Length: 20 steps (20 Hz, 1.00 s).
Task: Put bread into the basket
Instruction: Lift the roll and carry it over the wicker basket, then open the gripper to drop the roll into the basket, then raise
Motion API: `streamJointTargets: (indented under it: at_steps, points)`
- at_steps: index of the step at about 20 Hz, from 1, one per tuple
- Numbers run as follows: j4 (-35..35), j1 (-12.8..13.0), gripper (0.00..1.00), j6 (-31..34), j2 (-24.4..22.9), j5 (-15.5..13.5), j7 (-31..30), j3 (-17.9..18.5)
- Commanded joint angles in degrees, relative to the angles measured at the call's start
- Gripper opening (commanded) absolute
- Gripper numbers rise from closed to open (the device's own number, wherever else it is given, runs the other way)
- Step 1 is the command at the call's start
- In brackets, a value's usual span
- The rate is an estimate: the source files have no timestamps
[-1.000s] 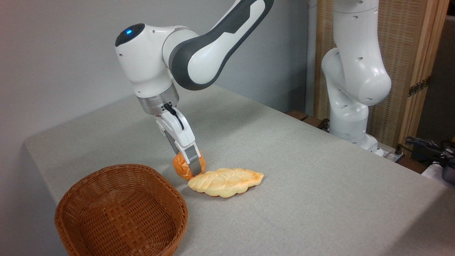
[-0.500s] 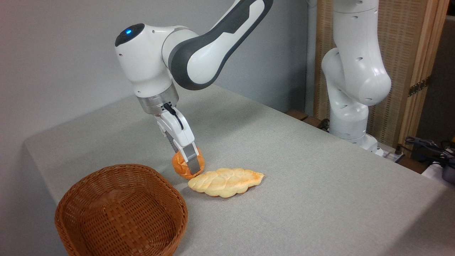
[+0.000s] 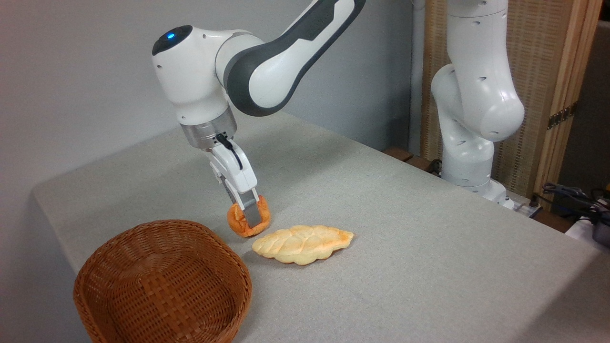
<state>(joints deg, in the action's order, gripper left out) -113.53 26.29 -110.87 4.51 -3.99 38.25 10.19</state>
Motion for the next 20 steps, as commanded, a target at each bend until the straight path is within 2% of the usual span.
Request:
streamJointTargets:
  at_steps: [1, 4, 5, 6, 8, 10, 13, 16, 17, 19, 20]
  points:
    - [0.2, 0.4, 0.32, 0.3, -1.2, -0.3, 0.4, 0.4]
    - [1.9, 0.3, 0.33, 1.9, -2.8, -0.8, 0.2, 0.7]
    - [2.9, 0.1, 0.36, 3.1, -3.3, -0.9, 0.3, 1.0]
    - [4.1, 0.0, 0.42, 3.5, -3.4, -0.9, 0.2, 1.1]
    - [5.8, -0.5, 0.42, 3.6, -3.5, -1.1, 0.2, 1.8]
    - [7.4, -0.5, 0.42, 2.9, -3.4, -3.4, 0.3, 3.2]
    - [8.1, -0.5, 0.42, -2.6, -2.7, -4.5, 0.4, 3.9]
    - [8.1, -0.5, 0.51, -8.6, -1.3, -4.6, 0.4, 3.9]
    - [8.1, -0.5, 0.58, -10.6, -0.7, -4.8, 0.3, 3.9]
    - [8.1, -0.5, 1.00, -14.9, 0.6, -5.9, 0.2, 3.9]
    - [8.0, -0.5, 1.00, -17.0, 0.9, -5.9, 0.2, 3.9]
